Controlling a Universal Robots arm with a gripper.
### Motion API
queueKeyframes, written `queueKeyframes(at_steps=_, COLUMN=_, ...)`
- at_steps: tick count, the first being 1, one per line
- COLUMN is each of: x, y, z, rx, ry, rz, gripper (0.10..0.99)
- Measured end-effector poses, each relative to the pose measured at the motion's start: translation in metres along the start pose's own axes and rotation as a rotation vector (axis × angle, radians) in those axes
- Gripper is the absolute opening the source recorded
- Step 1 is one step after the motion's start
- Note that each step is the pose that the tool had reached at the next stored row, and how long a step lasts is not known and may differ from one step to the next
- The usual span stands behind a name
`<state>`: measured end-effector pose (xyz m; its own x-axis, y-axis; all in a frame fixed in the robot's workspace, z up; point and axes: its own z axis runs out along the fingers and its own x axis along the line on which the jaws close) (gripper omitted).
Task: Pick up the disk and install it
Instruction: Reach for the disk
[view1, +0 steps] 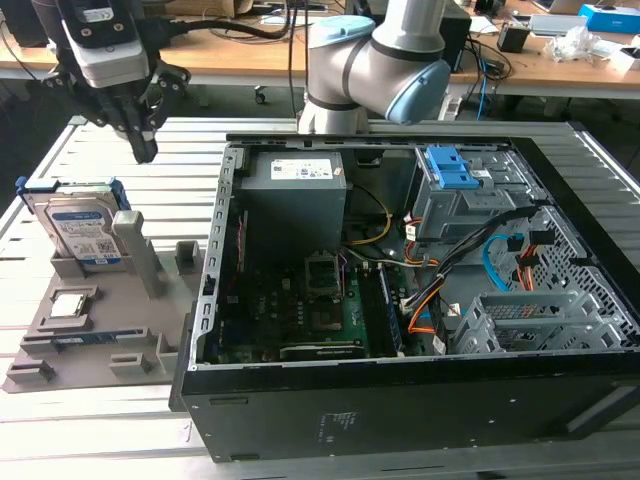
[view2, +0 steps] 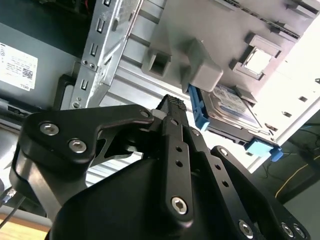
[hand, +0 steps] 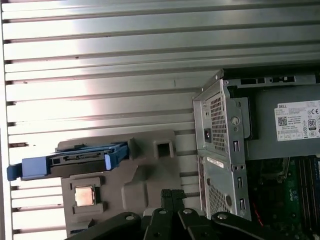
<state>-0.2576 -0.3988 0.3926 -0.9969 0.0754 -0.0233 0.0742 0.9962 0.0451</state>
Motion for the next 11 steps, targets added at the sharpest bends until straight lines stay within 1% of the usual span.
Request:
queueKeyframes(at_steps=5, x=0.0181, y=-0.0014, z=-0.0004, rx=0.000, ry=0.0000, rz=0.000, gripper=0.106)
queueKeyframes(at_steps=11, x=0.0324, y=-0.0024, z=-0.0007, rx=0.000, ry=0.0000, rz=0.000, gripper=0.106)
